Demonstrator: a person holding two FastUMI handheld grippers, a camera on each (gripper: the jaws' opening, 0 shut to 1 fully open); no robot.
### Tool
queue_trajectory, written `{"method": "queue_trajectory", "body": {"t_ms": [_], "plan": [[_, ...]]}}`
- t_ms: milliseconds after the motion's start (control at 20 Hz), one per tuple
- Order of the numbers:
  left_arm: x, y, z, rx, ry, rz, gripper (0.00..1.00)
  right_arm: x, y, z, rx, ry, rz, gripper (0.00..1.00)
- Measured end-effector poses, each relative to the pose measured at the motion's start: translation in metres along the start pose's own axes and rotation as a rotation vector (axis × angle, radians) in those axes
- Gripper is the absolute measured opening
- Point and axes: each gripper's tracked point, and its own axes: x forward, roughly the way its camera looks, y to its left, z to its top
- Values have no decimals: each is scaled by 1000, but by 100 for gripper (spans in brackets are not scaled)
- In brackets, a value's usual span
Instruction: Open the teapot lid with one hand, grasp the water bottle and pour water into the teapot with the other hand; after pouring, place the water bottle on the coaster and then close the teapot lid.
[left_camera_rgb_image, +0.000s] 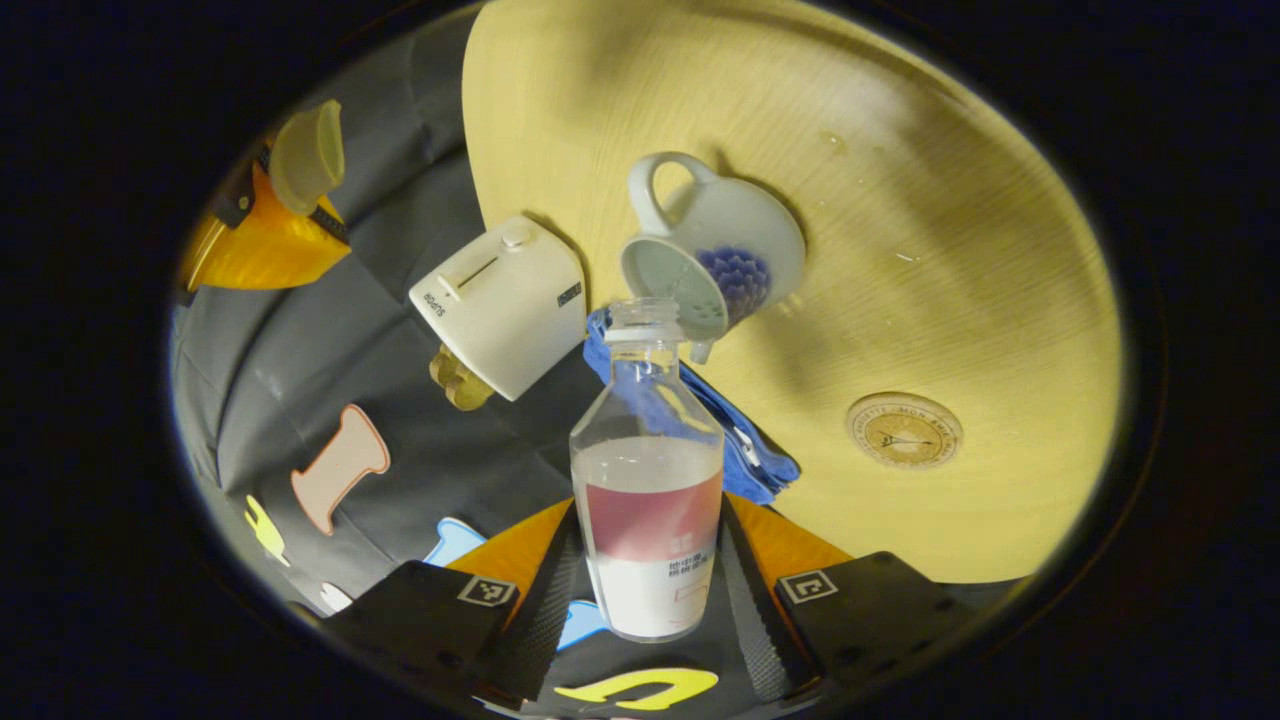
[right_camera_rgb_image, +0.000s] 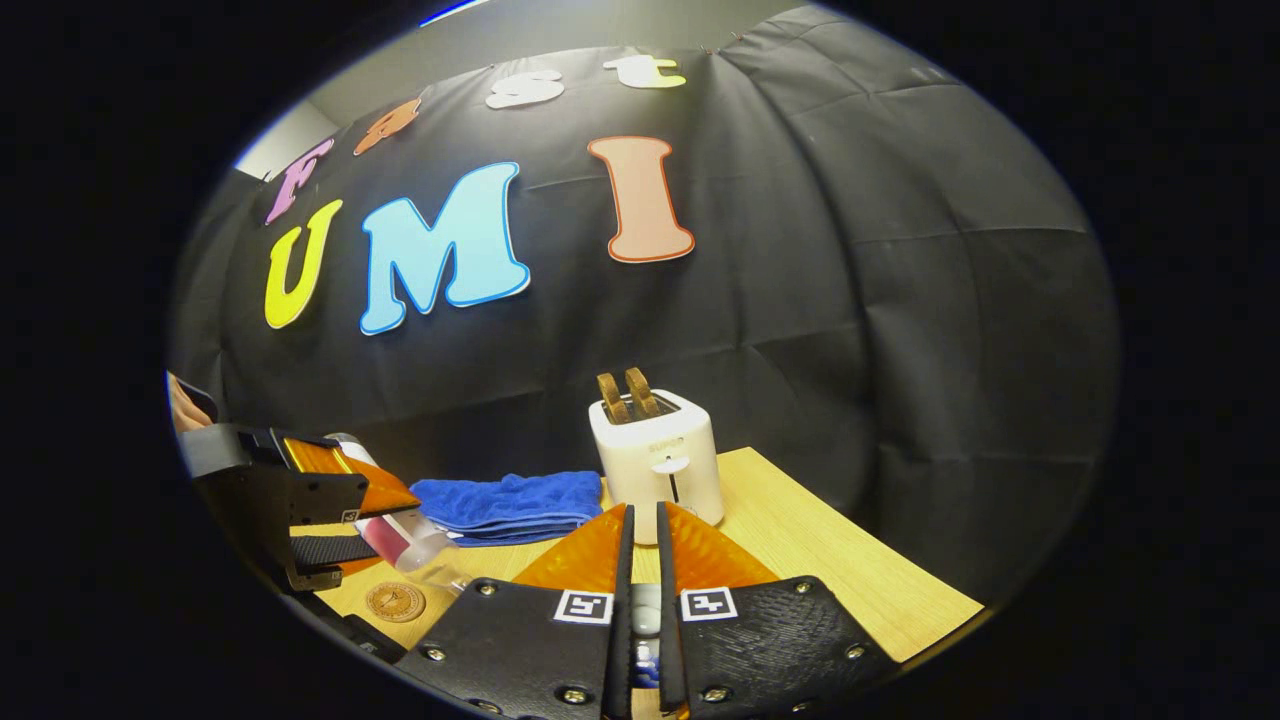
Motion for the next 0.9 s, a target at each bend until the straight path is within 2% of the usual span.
{"method": "queue_trajectory", "body": {"t_ms": [150, 500, 650, 900], "plan": [[6, -7, 1, -96, -37, 12, 86, -3, -9, 4, 13, -13, -27, 11], [24, -49, 11, -528, -106, 7, 87, -4, -18, 6, 18, -22, -69, 10], [31, -62, 18, -779, -138, 46, 87, -3, -13, 5, 14, -22, -62, 10], [38, -71, 53, -1313, -202, 113, 87, 1, -3, -1, -6, -5, -43, 10]]}}
